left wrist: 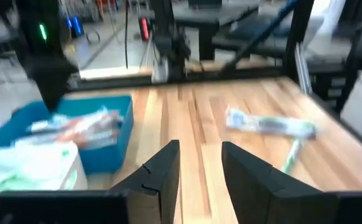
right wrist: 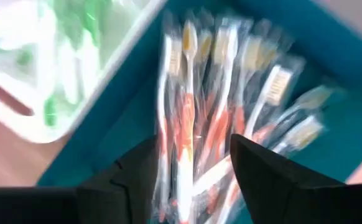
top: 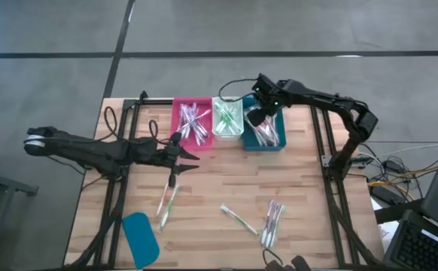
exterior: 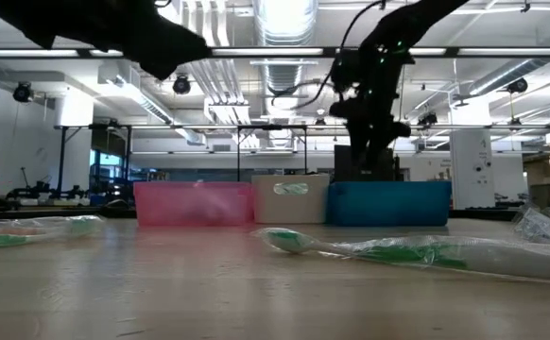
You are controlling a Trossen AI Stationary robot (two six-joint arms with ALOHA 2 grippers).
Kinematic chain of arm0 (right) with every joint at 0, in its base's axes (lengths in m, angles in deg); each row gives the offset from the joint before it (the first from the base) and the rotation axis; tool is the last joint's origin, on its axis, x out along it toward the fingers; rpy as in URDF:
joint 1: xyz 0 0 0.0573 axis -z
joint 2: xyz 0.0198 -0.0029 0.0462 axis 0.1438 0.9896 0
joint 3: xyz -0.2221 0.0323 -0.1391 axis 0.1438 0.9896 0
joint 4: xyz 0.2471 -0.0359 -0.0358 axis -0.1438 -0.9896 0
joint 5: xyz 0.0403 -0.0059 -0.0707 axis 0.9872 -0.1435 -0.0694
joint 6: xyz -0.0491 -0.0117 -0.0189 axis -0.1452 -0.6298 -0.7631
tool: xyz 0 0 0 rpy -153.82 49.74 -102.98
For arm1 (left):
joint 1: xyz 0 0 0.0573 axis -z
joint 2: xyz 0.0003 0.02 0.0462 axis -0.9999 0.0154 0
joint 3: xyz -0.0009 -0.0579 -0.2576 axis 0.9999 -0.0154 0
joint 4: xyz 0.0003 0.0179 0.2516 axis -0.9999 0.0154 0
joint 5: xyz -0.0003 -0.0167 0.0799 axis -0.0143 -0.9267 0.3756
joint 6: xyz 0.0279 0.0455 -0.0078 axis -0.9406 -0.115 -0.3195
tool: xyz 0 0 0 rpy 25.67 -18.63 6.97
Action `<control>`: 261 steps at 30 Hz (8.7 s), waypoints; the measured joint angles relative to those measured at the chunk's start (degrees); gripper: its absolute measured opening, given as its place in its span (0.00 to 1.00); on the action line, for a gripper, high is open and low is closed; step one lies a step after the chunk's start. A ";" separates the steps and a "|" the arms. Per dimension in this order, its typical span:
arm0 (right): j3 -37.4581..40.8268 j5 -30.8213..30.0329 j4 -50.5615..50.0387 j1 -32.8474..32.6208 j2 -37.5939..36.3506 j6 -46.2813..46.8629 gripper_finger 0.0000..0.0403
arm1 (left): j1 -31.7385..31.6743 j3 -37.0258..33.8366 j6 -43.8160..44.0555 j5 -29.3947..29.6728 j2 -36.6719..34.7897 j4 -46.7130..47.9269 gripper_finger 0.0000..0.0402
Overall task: Pick & Place Toothbrushes
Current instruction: Put the green toothbrush into the white bin, then put the violet toothbrush into the pink bin
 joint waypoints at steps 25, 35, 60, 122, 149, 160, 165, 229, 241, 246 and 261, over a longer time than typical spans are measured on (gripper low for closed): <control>2.47 -3.24 0.77 -25.92 -28.07 -4.14 0.44 | 11.30 9.51 32.13 10.85 6.16 41.99 0.24; 7.44 -21.03 2.32 -53.72 -24.09 9.90 0.36 | 11.23 9.49 34.62 10.87 5.70 44.15 0.24; 8.46 -15.19 19.68 -69.99 5.18 29.21 0.53 | 11.23 9.36 33.05 11.02 5.70 45.20 0.24; 7.60 -12.86 23.80 -24.43 -8.93 12.99 0.04 | 11.21 9.33 34.73 12.69 5.68 44.04 0.24; 6.52 -3.89 33.30 -9.66 6.35 10.24 0.04 | 11.15 9.33 34.41 12.63 5.68 43.99 0.24; 2.39 -0.85 31.29 -9.21 8.89 12.97 0.08 | 11.17 9.33 34.49 12.50 5.68 44.12 0.24; 2.32 -1.05 30.97 -9.10 8.92 11.12 0.21 | 11.17 9.33 34.52 12.39 5.68 44.39 0.24; 4.04 -9.97 1.77 -72.59 4.78 -20.51 0.32 | 11.17 9.33 34.13 12.35 5.68 44.60 0.24; 3.82 -8.35 1.68 -74.05 9.11 -19.95 0.44 | 11.17 9.33 34.14 12.37 5.70 44.44 0.24; 3.87 -7.63 1.66 -74.29 11.40 -19.86 0.45 | 11.18 9.33 34.14 12.37 5.70 44.41 0.24; 3.76 -7.23 2.27 -73.57 15.51 -26.59 0.27 | 11.18 9.33 34.14 12.37 5.70 44.32 0.24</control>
